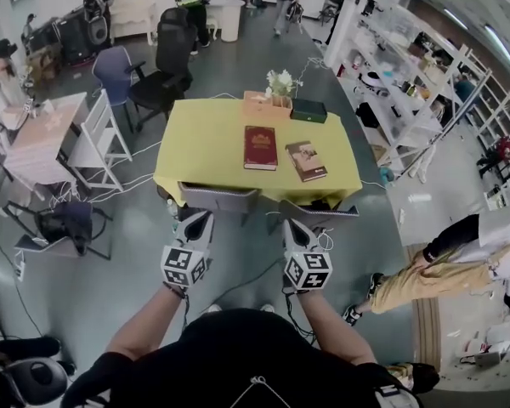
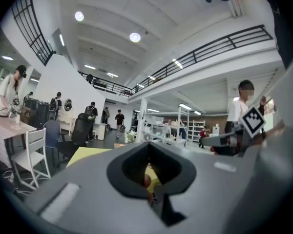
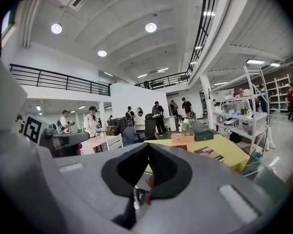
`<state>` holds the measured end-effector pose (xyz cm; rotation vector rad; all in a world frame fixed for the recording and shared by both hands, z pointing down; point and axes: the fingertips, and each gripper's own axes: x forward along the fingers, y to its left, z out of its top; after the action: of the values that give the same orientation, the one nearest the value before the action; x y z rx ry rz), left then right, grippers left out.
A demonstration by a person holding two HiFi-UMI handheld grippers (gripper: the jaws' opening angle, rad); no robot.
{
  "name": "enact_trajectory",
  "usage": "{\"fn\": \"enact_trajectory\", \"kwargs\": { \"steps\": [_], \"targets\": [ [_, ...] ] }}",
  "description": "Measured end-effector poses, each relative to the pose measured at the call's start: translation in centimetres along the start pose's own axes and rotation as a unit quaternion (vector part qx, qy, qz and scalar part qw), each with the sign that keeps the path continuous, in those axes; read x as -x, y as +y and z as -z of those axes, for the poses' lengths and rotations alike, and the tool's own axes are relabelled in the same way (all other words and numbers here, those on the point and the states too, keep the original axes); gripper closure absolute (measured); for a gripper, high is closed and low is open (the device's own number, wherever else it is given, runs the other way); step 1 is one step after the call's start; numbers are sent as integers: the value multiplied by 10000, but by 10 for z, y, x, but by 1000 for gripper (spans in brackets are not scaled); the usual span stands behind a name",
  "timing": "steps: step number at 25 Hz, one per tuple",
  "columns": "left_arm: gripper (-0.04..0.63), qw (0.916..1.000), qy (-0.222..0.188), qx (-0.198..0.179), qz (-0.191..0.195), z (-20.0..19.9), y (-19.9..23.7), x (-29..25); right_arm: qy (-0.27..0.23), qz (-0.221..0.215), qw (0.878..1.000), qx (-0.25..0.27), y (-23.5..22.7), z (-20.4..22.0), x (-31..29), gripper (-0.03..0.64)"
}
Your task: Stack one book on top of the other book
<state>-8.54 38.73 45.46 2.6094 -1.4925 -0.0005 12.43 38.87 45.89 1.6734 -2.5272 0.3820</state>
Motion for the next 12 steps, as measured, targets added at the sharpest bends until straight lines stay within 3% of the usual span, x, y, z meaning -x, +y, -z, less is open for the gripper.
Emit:
{"fn": "enact_trajectory", "kwargs": {
  "steps": [12],
  "targets": [
    [591, 9991, 233, 280, 233, 29, 37, 4, 136, 334, 9991, -207, 24, 28, -13, 615]
  ]
}}
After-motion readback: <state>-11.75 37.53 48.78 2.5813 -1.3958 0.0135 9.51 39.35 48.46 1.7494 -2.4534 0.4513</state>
